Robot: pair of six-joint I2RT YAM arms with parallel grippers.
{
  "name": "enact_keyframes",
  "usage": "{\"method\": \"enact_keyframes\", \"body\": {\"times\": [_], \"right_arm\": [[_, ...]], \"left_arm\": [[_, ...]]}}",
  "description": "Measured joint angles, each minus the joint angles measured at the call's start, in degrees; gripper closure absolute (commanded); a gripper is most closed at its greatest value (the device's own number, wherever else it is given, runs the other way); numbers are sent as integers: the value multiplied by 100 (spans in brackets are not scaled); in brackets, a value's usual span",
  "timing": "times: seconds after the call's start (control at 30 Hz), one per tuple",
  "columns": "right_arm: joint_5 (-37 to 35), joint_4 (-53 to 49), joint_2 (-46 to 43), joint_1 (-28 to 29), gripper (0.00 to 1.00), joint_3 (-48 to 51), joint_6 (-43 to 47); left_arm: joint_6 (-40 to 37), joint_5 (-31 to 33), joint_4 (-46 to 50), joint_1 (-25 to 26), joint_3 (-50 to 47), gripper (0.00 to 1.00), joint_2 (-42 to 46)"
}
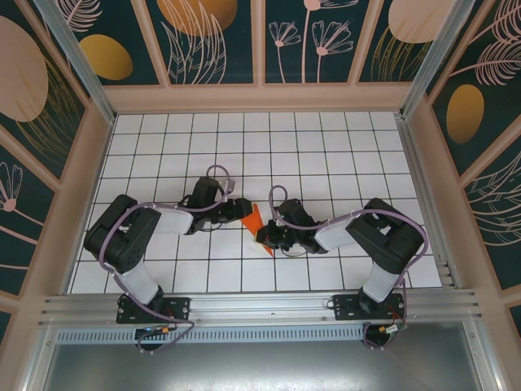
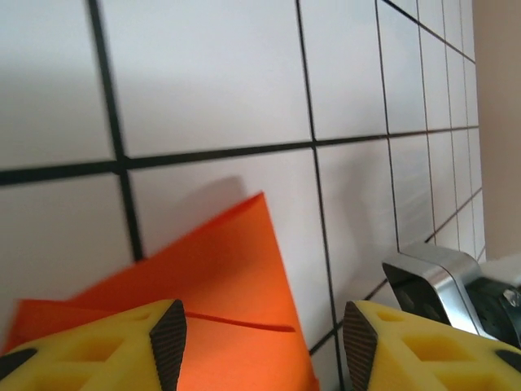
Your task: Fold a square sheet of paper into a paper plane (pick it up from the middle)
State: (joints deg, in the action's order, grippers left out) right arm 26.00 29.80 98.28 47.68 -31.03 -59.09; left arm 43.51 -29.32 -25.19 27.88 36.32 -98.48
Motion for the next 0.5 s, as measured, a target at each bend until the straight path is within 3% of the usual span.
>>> {"method": "enact_keyframes", "body": {"times": [0.23,0.5], "right_arm": [[-2,4,0,0,99,0,-9],[0,13,70,0,99,-79,-157]], "left_arm": [[-282,341,616,-317,271,42,131],[-232,420,994,-319,273,44,1248]]}}
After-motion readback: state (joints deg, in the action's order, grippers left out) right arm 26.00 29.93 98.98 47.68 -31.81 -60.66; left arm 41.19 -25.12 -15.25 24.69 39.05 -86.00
